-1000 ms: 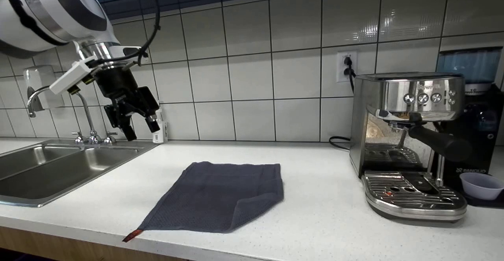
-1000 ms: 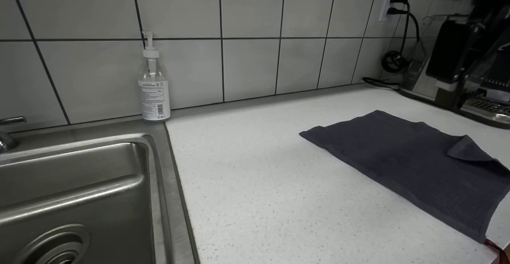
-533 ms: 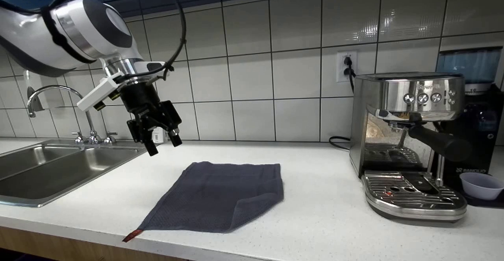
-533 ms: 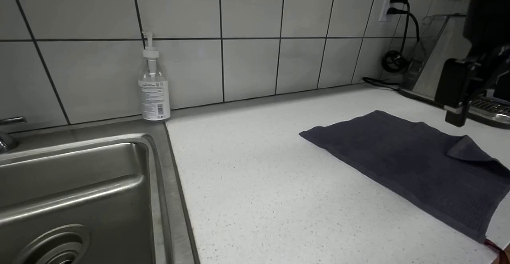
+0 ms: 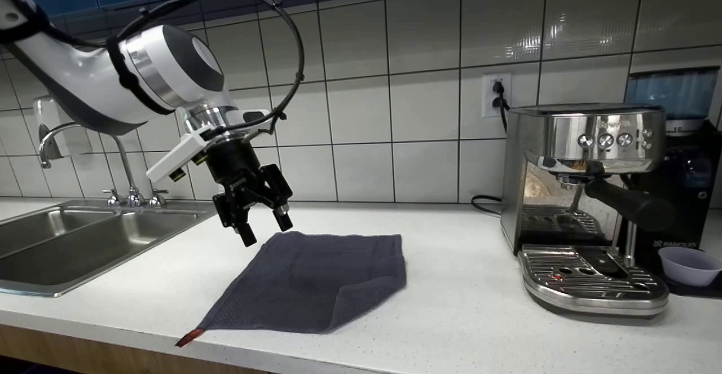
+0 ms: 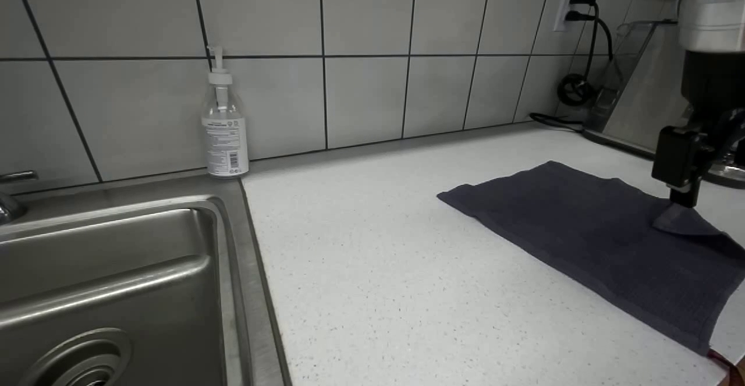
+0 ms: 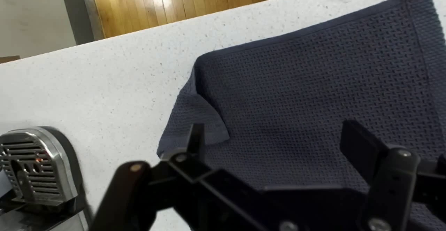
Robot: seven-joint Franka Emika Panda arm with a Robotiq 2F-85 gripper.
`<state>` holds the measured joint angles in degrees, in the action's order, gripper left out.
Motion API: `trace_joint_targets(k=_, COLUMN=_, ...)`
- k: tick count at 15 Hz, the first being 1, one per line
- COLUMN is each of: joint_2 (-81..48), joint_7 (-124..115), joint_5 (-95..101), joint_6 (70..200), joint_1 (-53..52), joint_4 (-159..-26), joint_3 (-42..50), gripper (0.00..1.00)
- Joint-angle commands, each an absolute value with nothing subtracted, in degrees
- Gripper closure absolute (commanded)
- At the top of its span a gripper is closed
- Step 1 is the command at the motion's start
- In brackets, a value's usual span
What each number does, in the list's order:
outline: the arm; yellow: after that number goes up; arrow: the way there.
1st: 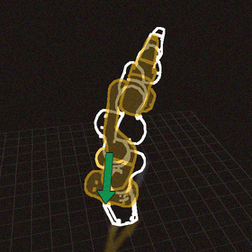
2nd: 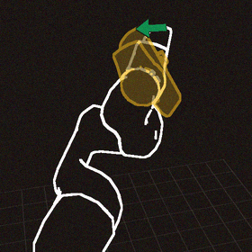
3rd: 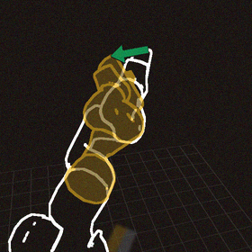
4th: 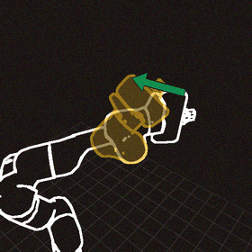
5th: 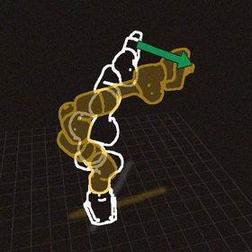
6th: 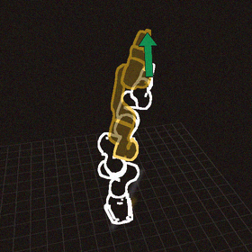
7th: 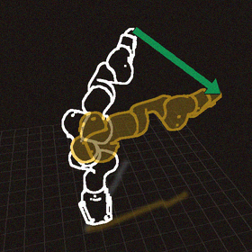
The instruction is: Fold the grey towel into a triangle twice.
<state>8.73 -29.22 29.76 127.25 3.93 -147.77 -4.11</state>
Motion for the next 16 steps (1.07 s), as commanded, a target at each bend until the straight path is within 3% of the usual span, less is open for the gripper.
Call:
trace_joint_targets(k=1, joint_2=4.9, joint_7=-31.8, joint_5=34.2, joint_6=129.1, joint_1=5.0, joint_4=-146.8, joint_3=-2.6, gripper=0.0)
trace_joint_targets(k=16, joint_2=2.6, joint_7=-32.6, joint_5=34.4, joint_6=129.9, joint_1=3.7, joint_4=-147.2, joint_3=-1.1, gripper=0.0)
